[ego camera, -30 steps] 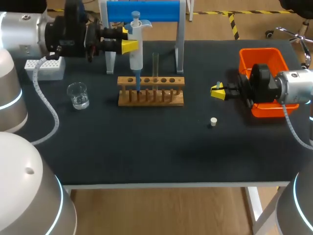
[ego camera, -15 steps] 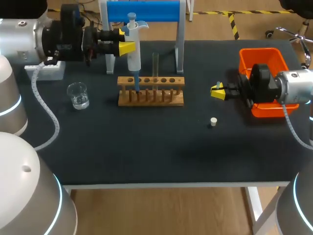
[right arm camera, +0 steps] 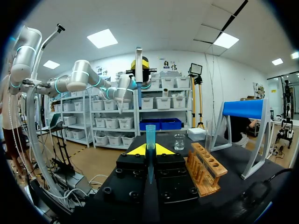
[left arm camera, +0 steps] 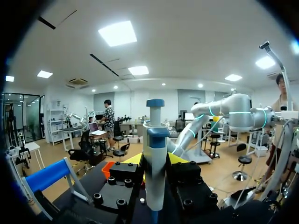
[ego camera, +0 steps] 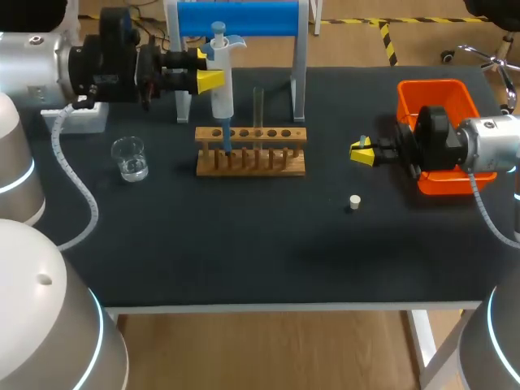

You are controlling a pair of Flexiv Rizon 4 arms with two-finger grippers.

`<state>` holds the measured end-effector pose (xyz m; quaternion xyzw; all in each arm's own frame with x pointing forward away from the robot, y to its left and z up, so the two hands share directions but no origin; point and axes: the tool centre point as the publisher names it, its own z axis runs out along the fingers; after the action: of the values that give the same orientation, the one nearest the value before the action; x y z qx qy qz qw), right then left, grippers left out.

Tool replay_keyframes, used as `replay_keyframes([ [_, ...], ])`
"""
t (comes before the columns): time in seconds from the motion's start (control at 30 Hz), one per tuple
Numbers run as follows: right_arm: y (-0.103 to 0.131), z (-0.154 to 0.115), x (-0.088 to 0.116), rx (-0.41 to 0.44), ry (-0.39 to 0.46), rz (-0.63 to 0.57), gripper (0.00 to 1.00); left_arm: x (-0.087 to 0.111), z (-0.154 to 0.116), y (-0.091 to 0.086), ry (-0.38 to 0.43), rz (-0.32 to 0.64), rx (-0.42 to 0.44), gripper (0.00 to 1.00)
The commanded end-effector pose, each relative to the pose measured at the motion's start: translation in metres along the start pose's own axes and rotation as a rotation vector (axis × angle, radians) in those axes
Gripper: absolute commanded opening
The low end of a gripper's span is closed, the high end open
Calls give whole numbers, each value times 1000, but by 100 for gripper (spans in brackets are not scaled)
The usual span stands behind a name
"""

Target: Invert the test tube, pick up the pipette, mount the tip to pipette, aspirate from beaker and dispense into the tube, eject the tip, return the pipette, and cap with the stopper.

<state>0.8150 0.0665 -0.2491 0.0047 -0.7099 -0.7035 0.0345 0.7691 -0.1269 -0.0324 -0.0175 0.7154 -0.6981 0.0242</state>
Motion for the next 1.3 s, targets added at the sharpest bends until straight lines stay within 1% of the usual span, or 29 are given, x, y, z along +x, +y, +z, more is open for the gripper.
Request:
replay_keyframes([
  [0.03,0,-1,0,1,2,0,0,1,0,0,-2,1,2,0],
  [0.43,0,-1,0,1,2,0,0,1,0,0,-2,1,2,0],
  [0.53,2,12,-3,27,-7,-11,0,1,0,0,-2,1,2,0],
  [0.73,0,38,-2,34,-11,-16,0,1,0,0,-2,1,2,0],
  [0.97,-5,77,9,36,-26,-32,0,1,0,0,-2,1,2,0],
  [1.07,-9,91,12,19,-55,-11,0,1,0,0,-2,1,2,0],
  [1.13,-12,101,15,34,-64,-10,0,1,0,0,-2,1,2,0],
  [1.3,-15,123,26,26,-99,-10,0,1,0,0,-2,1,2,0],
])
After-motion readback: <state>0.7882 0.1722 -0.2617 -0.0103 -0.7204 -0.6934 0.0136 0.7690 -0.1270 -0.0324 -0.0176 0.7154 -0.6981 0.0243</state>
